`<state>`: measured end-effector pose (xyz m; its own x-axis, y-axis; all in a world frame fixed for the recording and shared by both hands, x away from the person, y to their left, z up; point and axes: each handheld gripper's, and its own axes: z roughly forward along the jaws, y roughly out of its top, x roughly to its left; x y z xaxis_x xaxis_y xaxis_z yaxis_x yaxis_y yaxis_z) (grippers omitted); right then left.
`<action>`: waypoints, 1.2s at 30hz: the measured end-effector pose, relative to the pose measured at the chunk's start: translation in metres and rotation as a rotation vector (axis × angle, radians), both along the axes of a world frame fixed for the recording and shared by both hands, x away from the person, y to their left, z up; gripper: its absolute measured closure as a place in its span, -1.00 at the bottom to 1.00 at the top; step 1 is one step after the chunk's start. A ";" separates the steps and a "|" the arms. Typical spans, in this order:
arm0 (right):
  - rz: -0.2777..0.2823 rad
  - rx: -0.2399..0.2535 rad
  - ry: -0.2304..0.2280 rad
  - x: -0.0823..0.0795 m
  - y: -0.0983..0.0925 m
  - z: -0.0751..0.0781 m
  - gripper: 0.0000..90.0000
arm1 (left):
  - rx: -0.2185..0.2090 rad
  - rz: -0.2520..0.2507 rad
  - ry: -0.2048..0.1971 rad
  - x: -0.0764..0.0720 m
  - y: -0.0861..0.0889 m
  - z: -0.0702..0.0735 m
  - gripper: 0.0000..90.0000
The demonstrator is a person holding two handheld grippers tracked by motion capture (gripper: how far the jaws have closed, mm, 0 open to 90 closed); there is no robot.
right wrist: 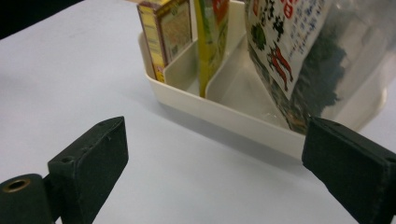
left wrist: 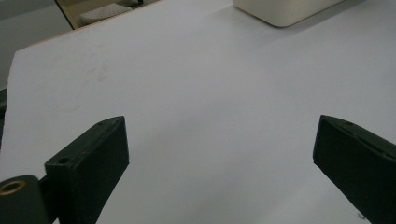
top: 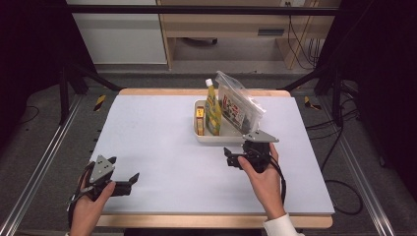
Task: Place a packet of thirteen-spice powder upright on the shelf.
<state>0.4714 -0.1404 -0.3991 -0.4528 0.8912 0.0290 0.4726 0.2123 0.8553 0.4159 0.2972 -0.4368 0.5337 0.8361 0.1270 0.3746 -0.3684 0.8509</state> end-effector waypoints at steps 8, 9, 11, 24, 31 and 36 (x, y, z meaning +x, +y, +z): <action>-0.012 -0.022 0.032 -0.002 -0.011 -0.009 -0.85 | -0.001 0.011 -0.012 0.000 0.003 0.003 -0.90; -0.013 -0.026 0.033 -0.002 -0.012 -0.010 -0.85 | -0.003 0.014 -0.010 0.000 0.004 0.002 -0.90; -0.023 -0.040 0.034 -0.002 -0.015 -0.012 -0.85 | -0.006 0.016 -0.008 0.000 0.005 0.002 -0.90; -0.085 -0.093 0.052 -0.010 -0.042 -0.026 -0.84 | -0.017 0.050 -0.021 0.001 0.013 0.003 -0.90; -0.106 -0.083 0.054 -0.012 -0.052 -0.027 -0.84 | -0.019 0.072 -0.017 0.003 0.020 0.002 -0.89; -0.128 -0.075 0.065 -0.013 -0.060 -0.030 -0.85 | -0.026 0.086 -0.013 0.004 0.025 0.002 -0.89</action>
<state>0.4584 -0.2004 -0.4288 -0.3348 0.9422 -0.0138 0.5540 0.2087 0.8059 0.4203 0.3222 -0.4346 0.4585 0.8817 0.1113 0.3922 -0.3132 0.8649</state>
